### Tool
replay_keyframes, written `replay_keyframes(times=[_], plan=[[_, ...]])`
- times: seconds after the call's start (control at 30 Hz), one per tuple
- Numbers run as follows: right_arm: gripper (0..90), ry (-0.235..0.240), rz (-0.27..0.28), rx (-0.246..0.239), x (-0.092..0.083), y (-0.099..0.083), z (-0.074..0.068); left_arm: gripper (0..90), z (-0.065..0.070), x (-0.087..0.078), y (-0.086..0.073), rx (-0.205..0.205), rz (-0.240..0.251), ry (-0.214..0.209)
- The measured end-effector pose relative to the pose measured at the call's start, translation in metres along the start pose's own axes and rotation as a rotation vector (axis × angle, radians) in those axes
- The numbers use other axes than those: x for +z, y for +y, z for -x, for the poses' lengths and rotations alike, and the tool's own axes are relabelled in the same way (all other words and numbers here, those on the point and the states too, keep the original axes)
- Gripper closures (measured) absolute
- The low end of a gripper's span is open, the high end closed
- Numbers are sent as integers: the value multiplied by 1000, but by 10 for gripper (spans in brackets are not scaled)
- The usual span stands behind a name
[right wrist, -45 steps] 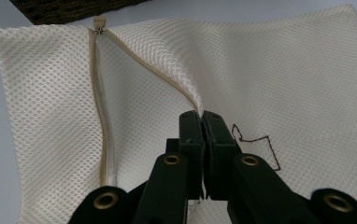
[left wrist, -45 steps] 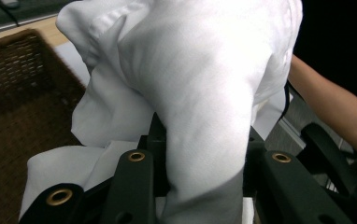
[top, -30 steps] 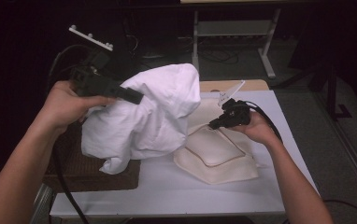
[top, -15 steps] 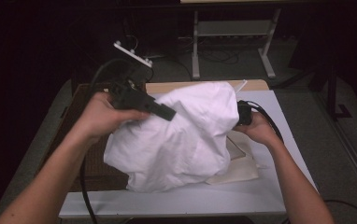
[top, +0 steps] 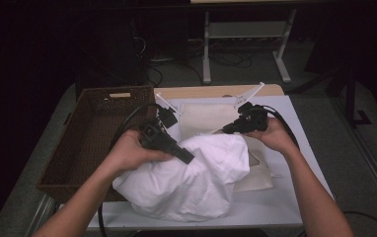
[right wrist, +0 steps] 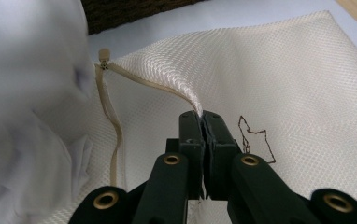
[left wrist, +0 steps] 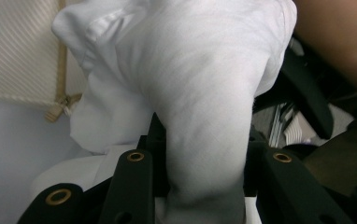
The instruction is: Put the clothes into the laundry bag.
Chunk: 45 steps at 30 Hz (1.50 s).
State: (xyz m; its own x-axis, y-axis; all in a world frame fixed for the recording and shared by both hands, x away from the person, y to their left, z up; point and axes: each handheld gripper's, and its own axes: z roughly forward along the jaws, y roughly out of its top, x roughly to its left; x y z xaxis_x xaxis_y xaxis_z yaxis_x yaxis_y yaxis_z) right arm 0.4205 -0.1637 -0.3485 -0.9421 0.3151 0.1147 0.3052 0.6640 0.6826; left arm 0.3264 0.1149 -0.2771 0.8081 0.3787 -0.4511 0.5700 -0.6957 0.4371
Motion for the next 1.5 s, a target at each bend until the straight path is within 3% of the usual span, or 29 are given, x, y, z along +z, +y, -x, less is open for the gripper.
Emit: replay_keyframes(times=[0.3,0.5,0.57,0.63,0.77,0.9,1.07,1.23,1.37,1.5], plan=[[871,-5,5,-5,-3,2,-4,660,-12,45,3,-26,-28,-23],[871,-4,3,-15,-2,3,-5,658,-21,69,15,-88,-37,-16],[871,-4,4,-15,-2,4,-5,658,-18,74,23,-104,-33,-36],[871,-6,3,-12,-3,4,-5,658,-10,76,33,-78,-37,-50],[871,-8,15,-14,-5,3,-4,658,-6,78,47,-83,-12,-12],[871,-12,16,-14,-9,1,-6,657,-23,84,39,-128,2,41],[872,-8,-15,-29,-8,1,-13,660,-47,82,13,-204,44,55],[874,8,-37,-49,0,5,-18,663,-54,87,-4,-228,30,81],[876,27,-45,-61,5,8,-23,662,-56,95,-7,-243,10,117],[877,41,-33,-68,6,12,-28,659,-53,98,-4,-250,38,98]])
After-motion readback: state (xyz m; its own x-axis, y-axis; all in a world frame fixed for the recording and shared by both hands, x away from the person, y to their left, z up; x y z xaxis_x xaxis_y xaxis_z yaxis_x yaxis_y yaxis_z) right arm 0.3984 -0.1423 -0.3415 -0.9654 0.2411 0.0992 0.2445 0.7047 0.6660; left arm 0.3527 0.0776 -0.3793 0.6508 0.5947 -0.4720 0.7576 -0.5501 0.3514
